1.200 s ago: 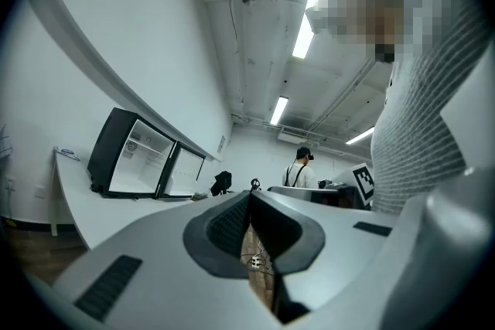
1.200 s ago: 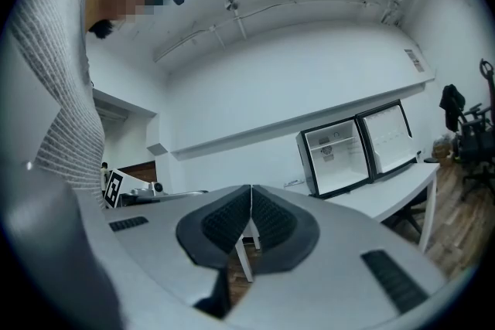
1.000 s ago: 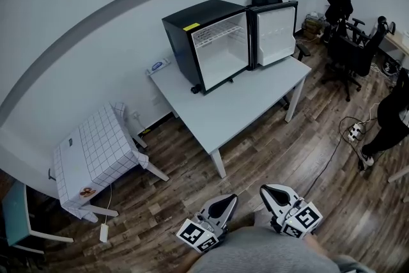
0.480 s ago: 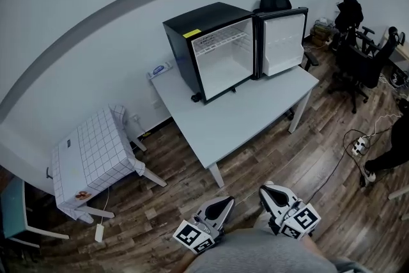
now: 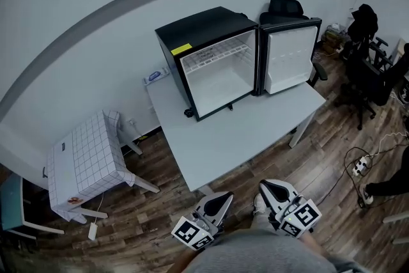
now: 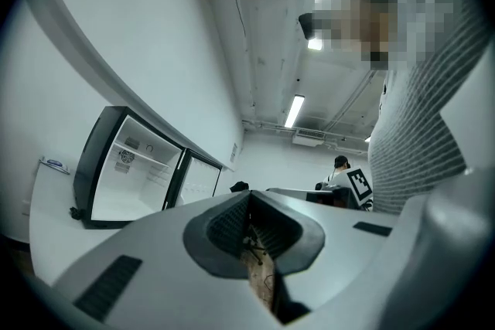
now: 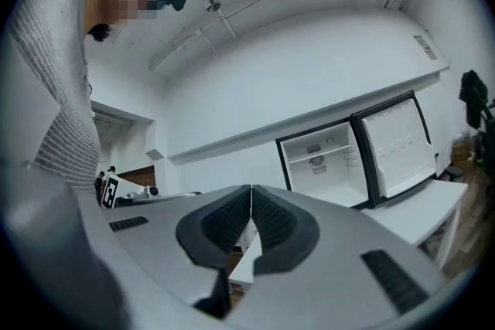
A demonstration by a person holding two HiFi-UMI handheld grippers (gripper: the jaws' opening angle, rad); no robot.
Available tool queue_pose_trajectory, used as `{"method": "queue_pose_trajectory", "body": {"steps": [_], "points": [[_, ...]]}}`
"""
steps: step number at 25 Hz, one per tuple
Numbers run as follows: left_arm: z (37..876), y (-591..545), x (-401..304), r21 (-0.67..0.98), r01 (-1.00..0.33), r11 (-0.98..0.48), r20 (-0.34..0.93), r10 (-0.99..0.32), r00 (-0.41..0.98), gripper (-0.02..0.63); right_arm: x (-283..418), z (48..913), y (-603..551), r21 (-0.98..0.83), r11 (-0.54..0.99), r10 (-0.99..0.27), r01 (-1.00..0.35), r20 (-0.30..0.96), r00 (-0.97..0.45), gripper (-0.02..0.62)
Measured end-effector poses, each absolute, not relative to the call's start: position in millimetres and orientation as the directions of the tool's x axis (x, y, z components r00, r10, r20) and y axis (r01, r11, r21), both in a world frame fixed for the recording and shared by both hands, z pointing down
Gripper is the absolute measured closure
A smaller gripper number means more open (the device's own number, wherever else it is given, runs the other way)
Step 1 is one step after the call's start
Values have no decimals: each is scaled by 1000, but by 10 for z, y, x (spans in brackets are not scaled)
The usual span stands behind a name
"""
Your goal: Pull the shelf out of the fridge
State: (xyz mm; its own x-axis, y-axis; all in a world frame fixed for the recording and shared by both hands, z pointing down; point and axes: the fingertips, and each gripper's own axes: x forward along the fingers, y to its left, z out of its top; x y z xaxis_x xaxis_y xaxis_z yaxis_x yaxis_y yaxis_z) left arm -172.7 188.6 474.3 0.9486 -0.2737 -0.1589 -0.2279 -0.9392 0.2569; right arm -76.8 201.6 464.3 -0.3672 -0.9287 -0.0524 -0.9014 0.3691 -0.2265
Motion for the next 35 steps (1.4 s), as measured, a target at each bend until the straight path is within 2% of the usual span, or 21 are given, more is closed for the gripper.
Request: {"method": "queue_pose_trajectory", "body": {"steps": [12, 20, 32, 35], "points": [[4583, 1134, -633, 227, -287, -931, -141, -323, 936, 595, 272, 4553, 1272, -222, 437, -898, -872, -52, -436, 583], [4516, 601, -192, 228, -382, -896, -138, -418, 898, 595, 777, 4483, 731, -212, 508, -859, -835, -55, -508, 583], [4584, 299, 52, 256, -393, -883, -120, -433, 894, 595, 904, 4477, 262, -218, 545, -834, -809, -47, -549, 583], [4508, 173, 91, 252, -376, -892, -151, -420, 895, 595, 908, 4493, 157, -205, 543, -837, -814, -47, -546, 583]]}}
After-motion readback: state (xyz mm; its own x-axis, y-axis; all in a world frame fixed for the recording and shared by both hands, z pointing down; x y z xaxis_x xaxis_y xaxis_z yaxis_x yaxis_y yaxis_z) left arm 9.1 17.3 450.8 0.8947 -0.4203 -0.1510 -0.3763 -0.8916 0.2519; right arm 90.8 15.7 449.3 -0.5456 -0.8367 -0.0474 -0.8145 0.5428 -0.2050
